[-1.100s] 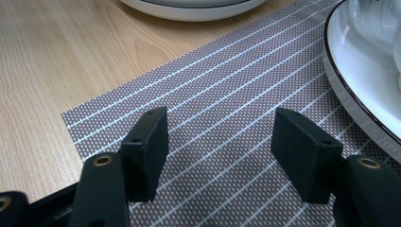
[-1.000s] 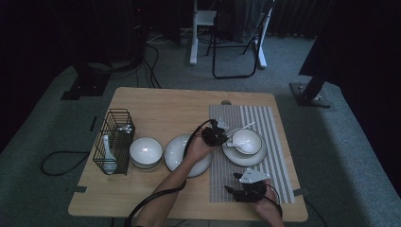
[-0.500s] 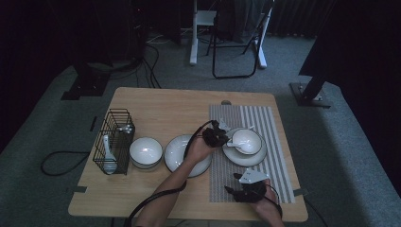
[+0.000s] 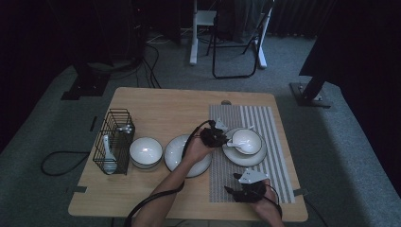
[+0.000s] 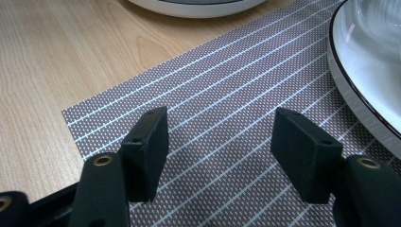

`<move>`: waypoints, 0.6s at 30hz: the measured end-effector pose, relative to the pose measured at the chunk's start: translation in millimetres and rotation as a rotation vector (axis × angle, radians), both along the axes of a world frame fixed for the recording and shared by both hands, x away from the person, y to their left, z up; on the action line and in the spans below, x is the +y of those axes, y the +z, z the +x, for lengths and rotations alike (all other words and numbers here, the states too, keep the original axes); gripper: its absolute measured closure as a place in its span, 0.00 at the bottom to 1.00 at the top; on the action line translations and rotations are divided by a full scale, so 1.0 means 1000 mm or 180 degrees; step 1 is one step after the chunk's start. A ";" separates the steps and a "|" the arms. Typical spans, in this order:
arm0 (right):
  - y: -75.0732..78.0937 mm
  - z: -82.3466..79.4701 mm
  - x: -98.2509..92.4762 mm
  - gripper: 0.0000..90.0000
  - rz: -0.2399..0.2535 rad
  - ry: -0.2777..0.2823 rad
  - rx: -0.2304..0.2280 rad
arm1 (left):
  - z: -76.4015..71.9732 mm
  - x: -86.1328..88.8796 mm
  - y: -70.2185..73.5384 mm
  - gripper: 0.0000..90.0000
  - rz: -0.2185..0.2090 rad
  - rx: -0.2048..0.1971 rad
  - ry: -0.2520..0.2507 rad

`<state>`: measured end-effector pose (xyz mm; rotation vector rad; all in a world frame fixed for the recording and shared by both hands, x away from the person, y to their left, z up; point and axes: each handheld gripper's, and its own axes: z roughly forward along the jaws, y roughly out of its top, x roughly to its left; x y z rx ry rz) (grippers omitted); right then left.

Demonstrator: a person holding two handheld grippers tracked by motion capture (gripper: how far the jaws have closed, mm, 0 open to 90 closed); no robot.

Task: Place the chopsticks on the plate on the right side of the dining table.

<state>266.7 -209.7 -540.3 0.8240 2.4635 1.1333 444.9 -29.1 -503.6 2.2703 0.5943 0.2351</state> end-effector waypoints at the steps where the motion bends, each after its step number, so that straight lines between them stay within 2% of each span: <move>1: 0.000 0.000 0.000 0.42 -0.0001 0.0000 0.0002 | -0.001 0.004 0.003 0.88 -0.0047 0.0000 -0.0002; 3: 0.000 0.000 0.000 0.42 -0.0004 0.0000 0.0004 | -0.002 0.006 0.005 0.88 -0.0068 -0.0003 0.0001; 6: 0.000 0.000 0.000 0.42 -0.0004 0.0000 0.0002 | -0.007 0.017 0.013 0.87 -0.0223 0.0007 0.0020; 11: 0.000 0.000 0.001 0.42 -0.0016 0.0011 0.0003 | -0.013 0.025 0.015 0.87 -0.0187 0.0000 0.0030; 18: -0.001 0.000 0.001 0.42 -0.0032 0.0016 0.0000 | -0.021 0.033 0.009 0.87 -0.0125 0.0033 0.0053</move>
